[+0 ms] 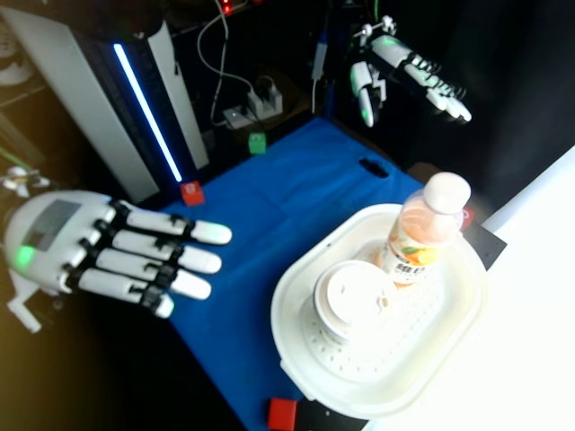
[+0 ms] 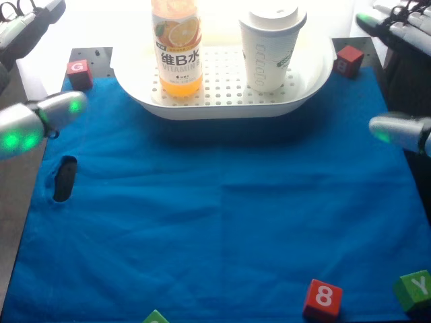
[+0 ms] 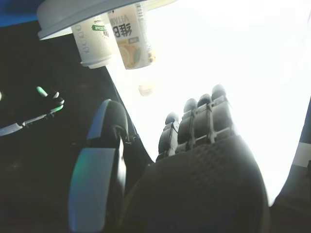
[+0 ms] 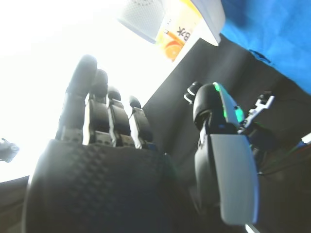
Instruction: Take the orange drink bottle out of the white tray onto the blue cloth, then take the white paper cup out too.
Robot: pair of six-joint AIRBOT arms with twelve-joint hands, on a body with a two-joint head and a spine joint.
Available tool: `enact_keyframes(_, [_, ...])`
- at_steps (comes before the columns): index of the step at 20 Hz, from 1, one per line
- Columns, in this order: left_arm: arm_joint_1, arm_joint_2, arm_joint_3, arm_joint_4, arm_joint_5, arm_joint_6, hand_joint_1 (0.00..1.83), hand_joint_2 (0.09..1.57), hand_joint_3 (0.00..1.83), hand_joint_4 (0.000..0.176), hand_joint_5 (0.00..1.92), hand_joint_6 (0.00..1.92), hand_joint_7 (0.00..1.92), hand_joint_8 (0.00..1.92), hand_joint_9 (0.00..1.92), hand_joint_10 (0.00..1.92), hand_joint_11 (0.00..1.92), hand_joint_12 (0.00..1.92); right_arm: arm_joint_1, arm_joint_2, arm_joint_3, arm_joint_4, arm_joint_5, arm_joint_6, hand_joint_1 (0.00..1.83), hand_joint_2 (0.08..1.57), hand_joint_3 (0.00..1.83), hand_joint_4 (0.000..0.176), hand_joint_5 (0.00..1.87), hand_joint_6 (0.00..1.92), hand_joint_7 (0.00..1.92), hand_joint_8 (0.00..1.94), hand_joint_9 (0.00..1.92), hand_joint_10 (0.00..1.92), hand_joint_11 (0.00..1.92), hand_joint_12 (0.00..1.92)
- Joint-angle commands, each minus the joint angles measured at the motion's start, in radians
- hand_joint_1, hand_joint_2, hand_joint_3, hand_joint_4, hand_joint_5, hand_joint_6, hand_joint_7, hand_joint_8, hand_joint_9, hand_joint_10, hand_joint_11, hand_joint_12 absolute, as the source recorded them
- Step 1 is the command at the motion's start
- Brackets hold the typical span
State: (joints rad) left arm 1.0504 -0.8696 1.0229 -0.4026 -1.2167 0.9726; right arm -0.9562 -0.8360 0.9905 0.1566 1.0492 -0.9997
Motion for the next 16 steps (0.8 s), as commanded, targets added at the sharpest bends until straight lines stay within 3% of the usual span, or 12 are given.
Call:
enact_keyframes(1, [-0.020,0.011,0.013,0.022,-0.115,-0.005,0.23,1.23,0.01,0.105,0.00,0.00,0.00,0.00,0.00,0.00,0.00,0.00,0.018,0.011,0.002,0.008,0.128,-0.003,0.13,1.38,0.03,0.001,0.00,0.00,0.00,0.00,0.00,0.00,0.00,0.00])
enact_keyframes(4, [-0.080,-0.001,0.039,0.056,-0.061,-0.005,0.25,1.21,0.00,0.111,0.00,0.00,0.00,0.00,0.00,0.00,0.00,0.00,0.019,0.025,-0.002,0.008,0.129,-0.003,0.17,1.38,0.02,0.028,0.00,0.00,0.00,0.00,0.00,0.00,0.00,0.00])
enact_keyframes(6, [-0.107,-0.017,0.055,0.059,-0.031,-0.005,0.32,1.21,0.00,0.100,0.00,0.00,0.00,0.00,0.00,0.00,0.00,0.00,0.020,0.026,-0.002,0.008,0.129,-0.003,0.16,1.39,0.01,0.004,0.00,0.00,0.00,0.00,0.00,0.00,0.00,0.00])
enact_keyframes(8, [-0.141,-0.042,0.085,0.059,0.025,-0.009,0.36,1.19,0.00,0.124,0.00,0.00,0.00,0.00,0.00,0.00,0.00,0.00,0.020,0.026,-0.002,0.008,0.130,-0.003,0.14,1.40,0.01,0.000,0.00,0.00,0.00,0.00,0.00,0.00,0.00,0.00])
enact_keyframes(9, [-0.158,-0.054,0.104,0.060,0.061,-0.014,0.36,1.18,0.00,0.144,0.00,0.00,0.00,0.00,0.00,0.00,0.00,0.00,0.020,0.025,-0.002,0.008,0.130,-0.003,0.13,1.40,0.01,0.000,0.00,0.00,0.00,0.00,0.00,0.00,0.00,0.00])
enact_keyframes(10, [-0.189,-0.082,0.146,0.067,0.121,-0.038,0.41,1.16,0.00,0.166,0.00,0.00,0.00,0.00,0.00,0.00,0.00,0.00,0.020,0.025,-0.002,0.008,0.130,-0.003,0.12,1.39,0.01,0.000,0.00,0.00,0.00,0.00,0.00,0.00,0.00,0.00])
enact_keyframes(11, [-0.211,-0.108,0.187,0.078,0.173,-0.083,0.44,1.12,0.00,0.174,0.00,0.00,0.00,0.00,0.00,0.00,0.00,0.00,0.020,0.024,-0.003,0.008,0.130,-0.003,0.12,1.39,0.01,0.000,0.00,0.00,0.00,0.00,0.00,0.00,0.00,0.00])
enact_keyframes(12, [-0.237,-0.143,0.238,0.090,0.225,-0.132,0.41,1.08,0.00,0.176,0.00,0.00,0.00,0.00,0.00,0.00,0.00,0.27,0.020,0.021,-0.002,0.008,0.130,-0.003,0.12,1.39,0.01,0.000,0.00,0.00,0.00,0.00,0.00,0.00,0.00,0.00])
enact_keyframes(13, [-0.258,-0.168,0.268,0.091,0.258,-0.154,0.46,1.05,0.00,0.176,0.00,0.00,0.00,0.00,0.00,0.00,0.00,0.71,0.020,0.020,-0.002,0.008,0.130,-0.003,0.12,1.39,0.01,0.000,0.00,0.00,0.00,0.00,0.00,0.00,0.00,0.00])
enact_keyframes(14, [-0.280,-0.192,0.303,0.091,0.298,-0.171,0.50,1.05,0.00,0.160,0.00,0.00,0.00,0.00,0.00,0.00,0.00,0.89,0.021,0.019,-0.002,0.008,0.130,-0.003,0.11,1.39,0.00,0.000,0.00,0.00,0.00,0.00,0.00,0.00,0.00,0.00])
enact_keyframes(16, [-0.325,-0.245,0.376,0.091,0.391,-0.196,0.55,1.05,0.00,0.098,0.00,0.00,0.00,0.00,0.00,0.00,0.00,1.17,0.021,0.013,-0.001,0.007,0.130,-0.003,0.10,1.38,0.00,0.000,0.00,0.00,0.00,0.00,0.00,0.00,0.00,0.00])
